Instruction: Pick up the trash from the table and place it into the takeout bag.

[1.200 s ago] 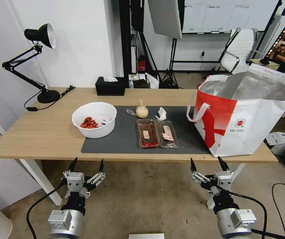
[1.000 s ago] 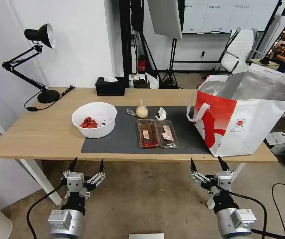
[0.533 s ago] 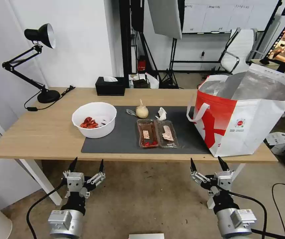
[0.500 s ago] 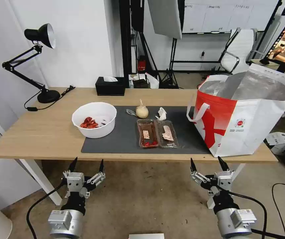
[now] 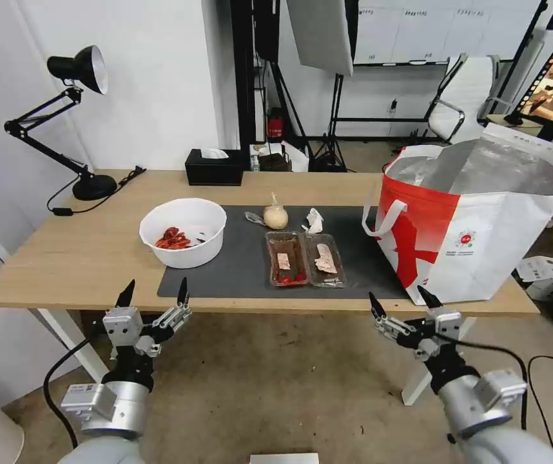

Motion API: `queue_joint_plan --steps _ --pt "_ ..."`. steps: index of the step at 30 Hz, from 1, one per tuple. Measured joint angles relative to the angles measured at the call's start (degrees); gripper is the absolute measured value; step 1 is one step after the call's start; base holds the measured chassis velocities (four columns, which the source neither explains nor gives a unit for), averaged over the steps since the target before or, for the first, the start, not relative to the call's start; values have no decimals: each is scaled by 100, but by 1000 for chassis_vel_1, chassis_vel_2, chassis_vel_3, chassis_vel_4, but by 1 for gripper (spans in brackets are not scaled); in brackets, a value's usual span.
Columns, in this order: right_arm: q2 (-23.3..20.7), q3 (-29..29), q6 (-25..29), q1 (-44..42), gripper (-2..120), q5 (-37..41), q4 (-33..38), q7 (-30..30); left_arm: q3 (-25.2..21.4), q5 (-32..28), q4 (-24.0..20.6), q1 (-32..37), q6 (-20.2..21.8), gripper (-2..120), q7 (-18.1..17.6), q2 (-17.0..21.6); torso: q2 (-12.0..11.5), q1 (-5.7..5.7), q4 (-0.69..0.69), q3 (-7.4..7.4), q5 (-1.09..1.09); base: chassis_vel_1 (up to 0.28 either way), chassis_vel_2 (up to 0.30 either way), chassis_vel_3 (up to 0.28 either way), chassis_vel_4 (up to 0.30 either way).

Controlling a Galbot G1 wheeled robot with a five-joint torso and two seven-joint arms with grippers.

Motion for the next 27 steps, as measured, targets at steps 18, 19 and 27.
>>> queue_joint_plan --steps 18,19,27 --pt "-50 -609 -34 352 100 2595 -52 1059 16 20 48 65 12 100 185 34 0 -1 -2 -1 0 0 0 0 0" --pt "-49 -774 -24 487 100 3103 -65 1300 17 20 55 66 14 100 184 56 0 0 -3 -1 1 0 0 0 0" --pt "156 -1934 247 1918 100 5669 -580 2896 -108 19 61 135 41 100 132 110 0 0 -1 0 2 0 0 0 0"
